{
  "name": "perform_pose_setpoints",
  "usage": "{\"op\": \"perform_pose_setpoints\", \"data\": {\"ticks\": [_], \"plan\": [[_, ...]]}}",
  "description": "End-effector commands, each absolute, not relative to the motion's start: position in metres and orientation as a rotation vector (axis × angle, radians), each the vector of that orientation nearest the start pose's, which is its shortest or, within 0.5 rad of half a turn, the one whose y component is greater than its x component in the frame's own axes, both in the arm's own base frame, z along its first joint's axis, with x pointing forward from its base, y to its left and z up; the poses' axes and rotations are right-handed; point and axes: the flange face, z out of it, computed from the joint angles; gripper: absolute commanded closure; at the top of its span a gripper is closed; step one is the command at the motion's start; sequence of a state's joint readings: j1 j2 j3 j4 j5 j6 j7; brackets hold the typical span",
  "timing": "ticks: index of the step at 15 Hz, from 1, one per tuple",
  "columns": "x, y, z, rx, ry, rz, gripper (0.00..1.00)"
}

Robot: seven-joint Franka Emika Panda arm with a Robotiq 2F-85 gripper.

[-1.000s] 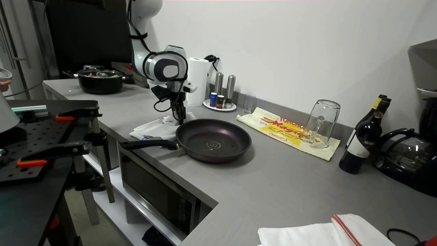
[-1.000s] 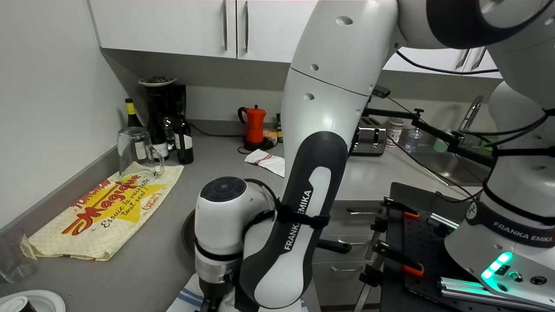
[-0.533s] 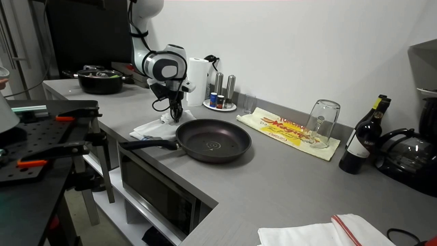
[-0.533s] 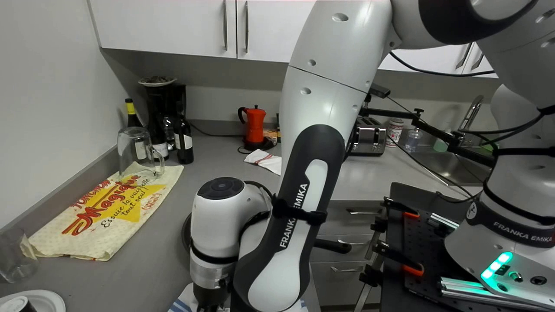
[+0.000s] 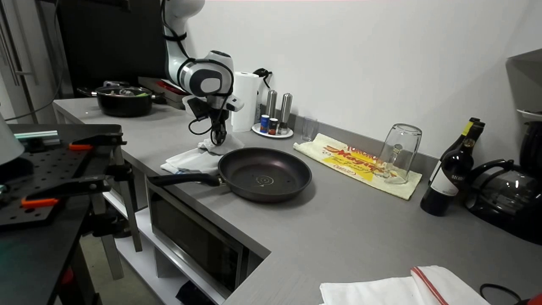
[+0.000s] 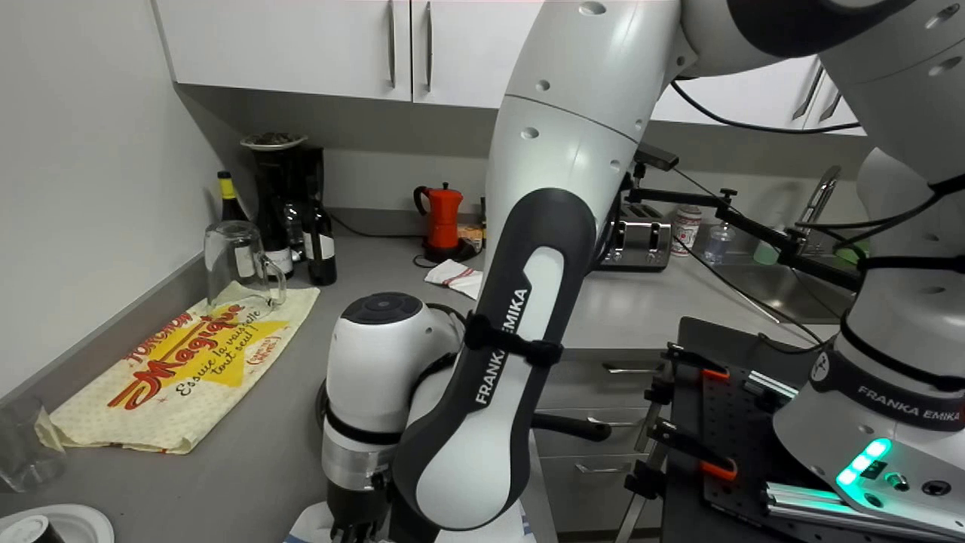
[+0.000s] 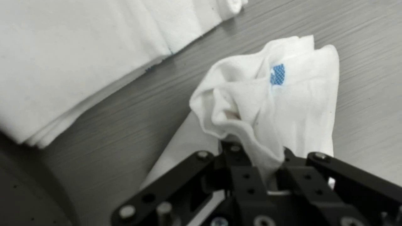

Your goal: Pick up the white towel with blue stripes, wipe inside the black pan and put the towel back on the table.

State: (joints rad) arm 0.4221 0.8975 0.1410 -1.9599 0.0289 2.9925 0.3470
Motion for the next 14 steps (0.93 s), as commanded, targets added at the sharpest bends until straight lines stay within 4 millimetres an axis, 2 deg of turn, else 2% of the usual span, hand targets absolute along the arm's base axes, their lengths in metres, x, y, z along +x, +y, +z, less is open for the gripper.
{"op": "perform_pose_setpoints", "data": {"ticks": [1, 5, 8, 11, 14], "plan": [[0.500, 0.310, 0.081, -2.944, -0.200, -0.153, 0.97], [0.510, 0.291, 0.149, -2.947, -0.226, -0.273, 0.97], [0.519, 0.259, 0.191, -2.987, -0.239, -0.370, 0.97], [0.528, 0.221, 0.218, -3.008, -0.204, -0.416, 0.97], [0.537, 0.187, 0.228, -3.004, -0.145, -0.431, 0.97]]}}
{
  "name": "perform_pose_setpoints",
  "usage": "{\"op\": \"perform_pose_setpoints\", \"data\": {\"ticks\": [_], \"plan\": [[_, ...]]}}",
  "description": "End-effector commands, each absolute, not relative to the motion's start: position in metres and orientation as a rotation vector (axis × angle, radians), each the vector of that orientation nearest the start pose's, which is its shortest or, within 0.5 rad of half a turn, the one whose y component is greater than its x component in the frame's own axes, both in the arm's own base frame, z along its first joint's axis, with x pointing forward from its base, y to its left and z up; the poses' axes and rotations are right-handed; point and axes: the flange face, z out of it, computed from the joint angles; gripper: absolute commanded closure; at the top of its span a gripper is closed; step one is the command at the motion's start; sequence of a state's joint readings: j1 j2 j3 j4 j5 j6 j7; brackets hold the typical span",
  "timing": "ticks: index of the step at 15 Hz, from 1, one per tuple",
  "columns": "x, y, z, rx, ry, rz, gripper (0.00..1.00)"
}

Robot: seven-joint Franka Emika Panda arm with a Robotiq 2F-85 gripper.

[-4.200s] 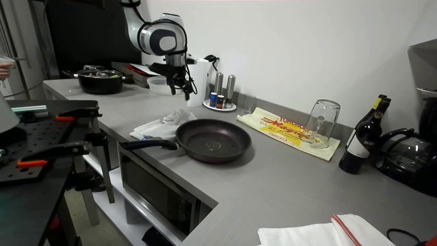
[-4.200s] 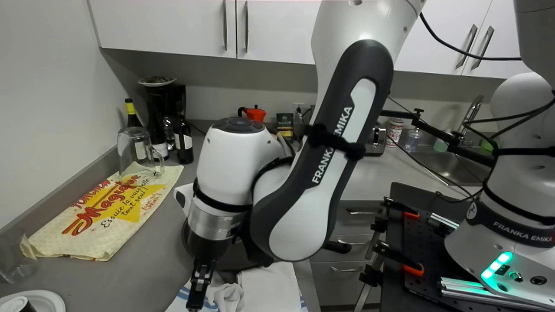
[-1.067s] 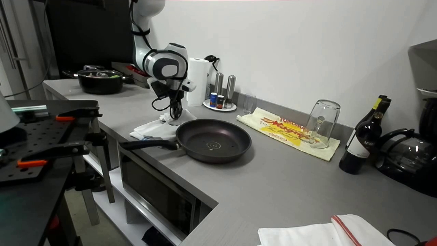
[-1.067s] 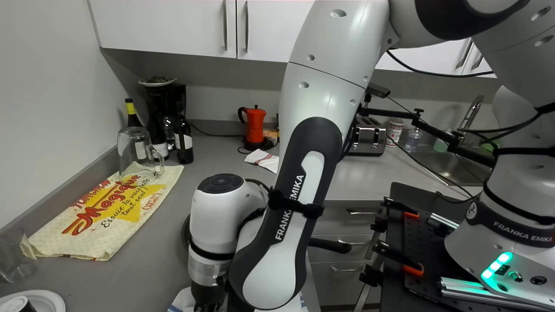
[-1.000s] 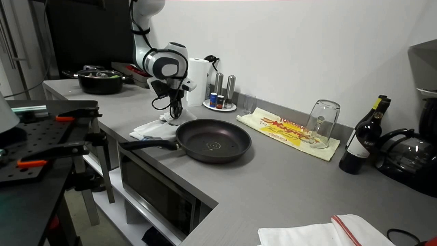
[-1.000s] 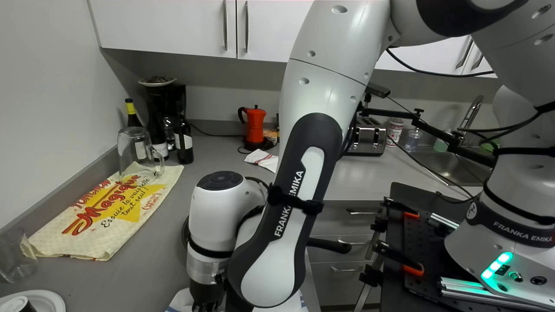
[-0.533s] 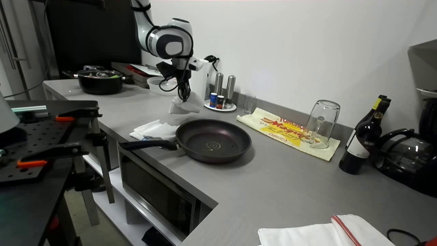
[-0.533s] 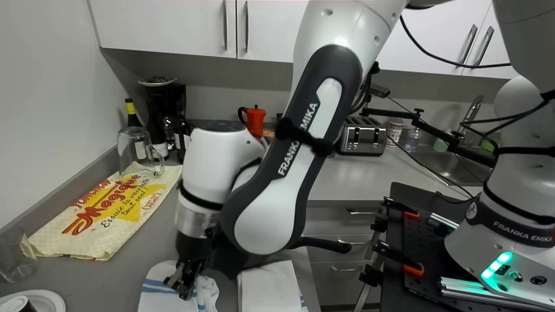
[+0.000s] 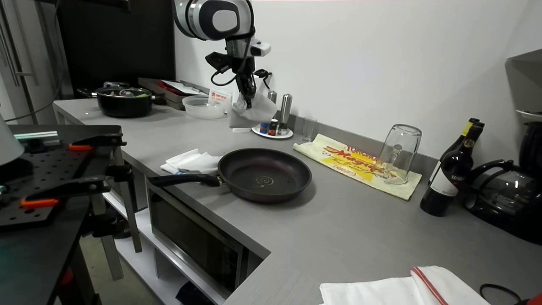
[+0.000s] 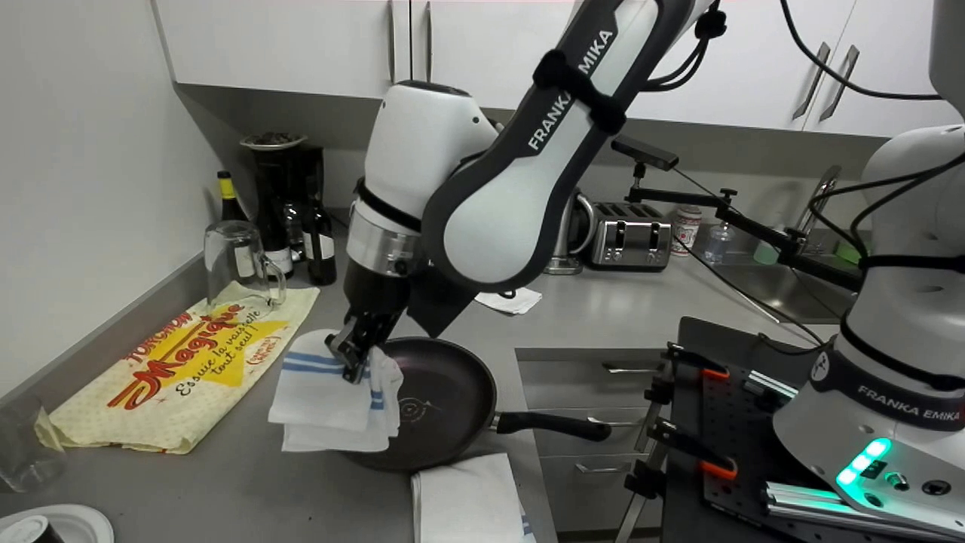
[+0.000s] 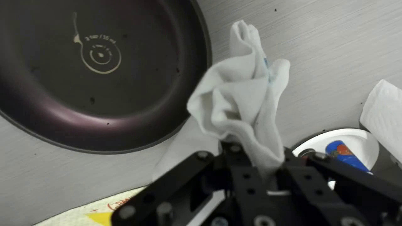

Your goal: Pick up the white towel with blue stripes, wipe inside the black pan and put the towel back on the table.

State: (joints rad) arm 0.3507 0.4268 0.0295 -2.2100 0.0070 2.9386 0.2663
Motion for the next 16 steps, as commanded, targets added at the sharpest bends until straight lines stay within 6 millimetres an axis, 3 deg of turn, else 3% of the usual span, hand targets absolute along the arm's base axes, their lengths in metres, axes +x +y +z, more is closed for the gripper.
{"op": "perform_pose_setpoints", "data": {"ticks": [1, 5, 10, 16], "plan": [[0.542, 0.173, 0.230, -3.016, -0.134, -0.454, 0.97], [0.561, 0.114, 0.230, -3.076, -0.063, -0.491, 0.97], [0.570, 0.060, 0.201, -3.126, -0.194, -0.440, 0.97], [0.578, 0.028, 0.153, -3.234, -0.391, -0.383, 0.97]]}}
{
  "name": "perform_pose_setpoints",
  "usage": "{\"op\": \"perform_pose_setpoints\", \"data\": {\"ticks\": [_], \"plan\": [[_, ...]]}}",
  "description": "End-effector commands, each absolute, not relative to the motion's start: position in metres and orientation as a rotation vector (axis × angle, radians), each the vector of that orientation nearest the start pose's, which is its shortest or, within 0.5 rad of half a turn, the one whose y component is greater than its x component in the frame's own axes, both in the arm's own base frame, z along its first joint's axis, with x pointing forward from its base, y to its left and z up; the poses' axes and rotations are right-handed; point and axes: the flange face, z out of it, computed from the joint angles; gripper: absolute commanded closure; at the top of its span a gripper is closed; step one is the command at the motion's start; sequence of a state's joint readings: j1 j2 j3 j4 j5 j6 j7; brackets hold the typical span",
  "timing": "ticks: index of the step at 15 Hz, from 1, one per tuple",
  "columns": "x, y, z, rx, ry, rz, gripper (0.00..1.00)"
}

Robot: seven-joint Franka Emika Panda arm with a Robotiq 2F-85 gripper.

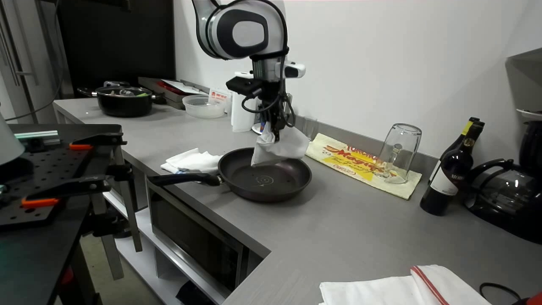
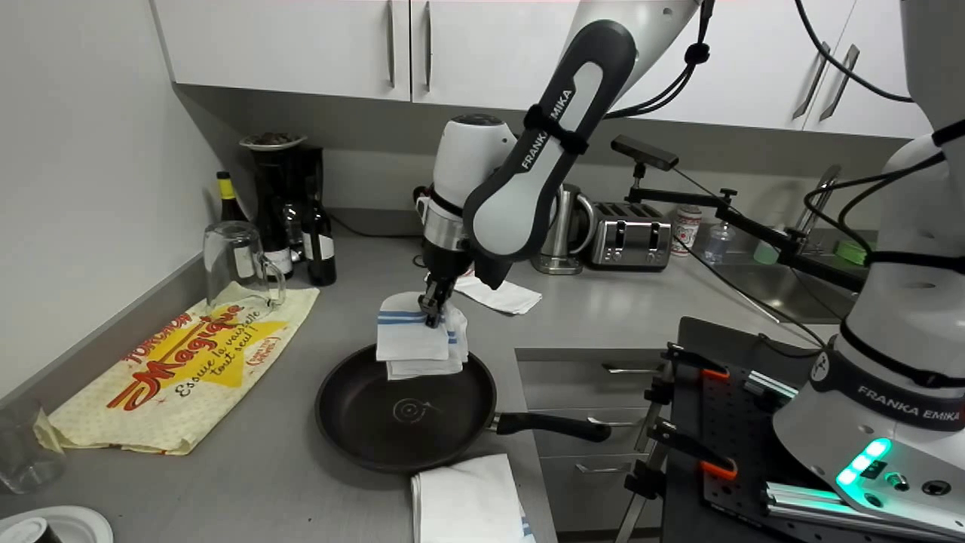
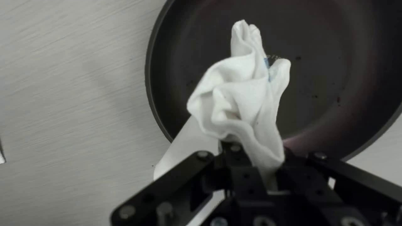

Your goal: Pick up the white towel with blue stripes, wipe inside the black pan and put the towel back on the table.

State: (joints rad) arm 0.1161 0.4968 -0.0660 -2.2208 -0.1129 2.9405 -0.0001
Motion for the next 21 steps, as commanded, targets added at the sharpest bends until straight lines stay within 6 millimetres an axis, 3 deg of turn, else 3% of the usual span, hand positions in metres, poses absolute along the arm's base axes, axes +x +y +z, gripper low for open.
{"op": "perform_pose_setpoints", "data": {"ticks": [1, 5, 9, 21], "plan": [[0.581, 0.026, 0.146, -3.249, -0.425, -0.387, 0.97], [0.596, 0.023, 0.119, -3.321, -0.523, -0.419, 0.97], [0.601, 0.032, 0.097, -3.367, -0.579, -0.455, 0.97], [0.594, 0.034, 0.046, -3.486, -0.658, -0.414, 0.97]]}}
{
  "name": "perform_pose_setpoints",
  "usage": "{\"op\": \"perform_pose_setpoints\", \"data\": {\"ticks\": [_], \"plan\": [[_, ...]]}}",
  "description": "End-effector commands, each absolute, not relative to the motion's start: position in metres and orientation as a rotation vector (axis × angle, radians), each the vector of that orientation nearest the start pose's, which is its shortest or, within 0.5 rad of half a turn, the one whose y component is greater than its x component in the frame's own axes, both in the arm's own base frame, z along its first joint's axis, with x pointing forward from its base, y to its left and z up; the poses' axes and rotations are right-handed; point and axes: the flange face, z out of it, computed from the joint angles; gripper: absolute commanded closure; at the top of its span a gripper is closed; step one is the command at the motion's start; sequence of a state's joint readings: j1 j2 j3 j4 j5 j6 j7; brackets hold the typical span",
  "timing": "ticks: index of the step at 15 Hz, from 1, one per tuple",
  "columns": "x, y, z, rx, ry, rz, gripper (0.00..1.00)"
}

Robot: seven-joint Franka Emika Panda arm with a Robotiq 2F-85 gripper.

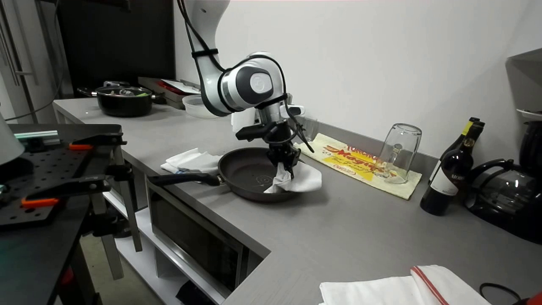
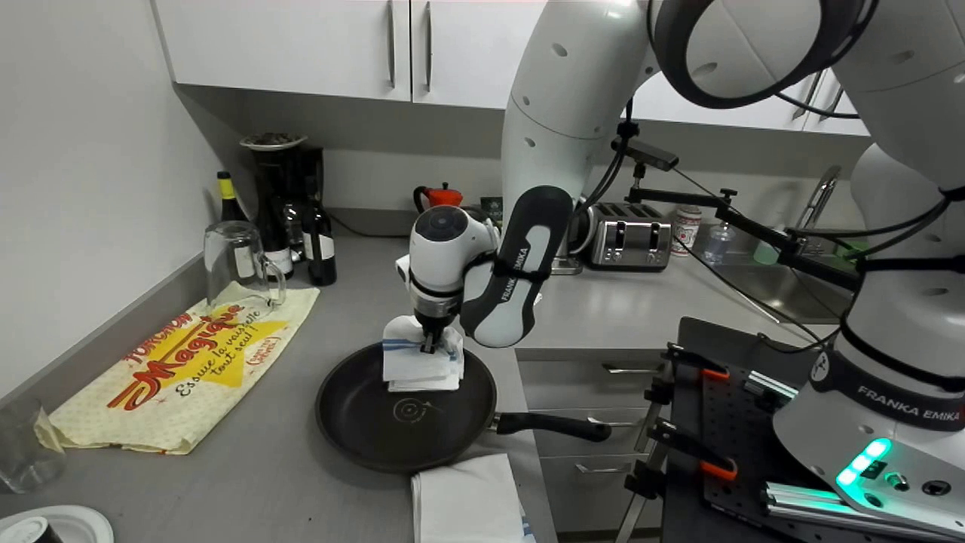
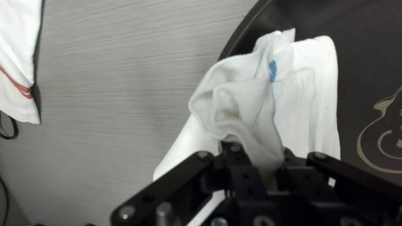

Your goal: Pick up the white towel with blue stripes, wipe inside the black pan and put the towel back on the table.

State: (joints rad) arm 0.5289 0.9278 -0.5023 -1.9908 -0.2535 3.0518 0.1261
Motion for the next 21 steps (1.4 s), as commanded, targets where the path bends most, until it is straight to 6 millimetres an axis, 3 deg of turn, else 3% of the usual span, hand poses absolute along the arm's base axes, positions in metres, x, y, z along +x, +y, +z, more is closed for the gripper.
{"op": "perform_pose_setpoints", "data": {"ticks": [1, 7, 12, 18, 21], "plan": [[0.592, 0.036, 0.040, -3.490, -0.662, -0.405, 0.97], [0.585, 0.041, 0.014, -3.528, -0.775, -0.383, 0.97], [0.586, 0.044, 0.006, -3.565, -0.835, -0.401, 0.97], [0.583, 0.057, -0.007, -3.546, -0.760, -0.336, 0.97], [0.579, 0.074, -0.019, -3.511, -0.716, -0.283, 0.97]]}}
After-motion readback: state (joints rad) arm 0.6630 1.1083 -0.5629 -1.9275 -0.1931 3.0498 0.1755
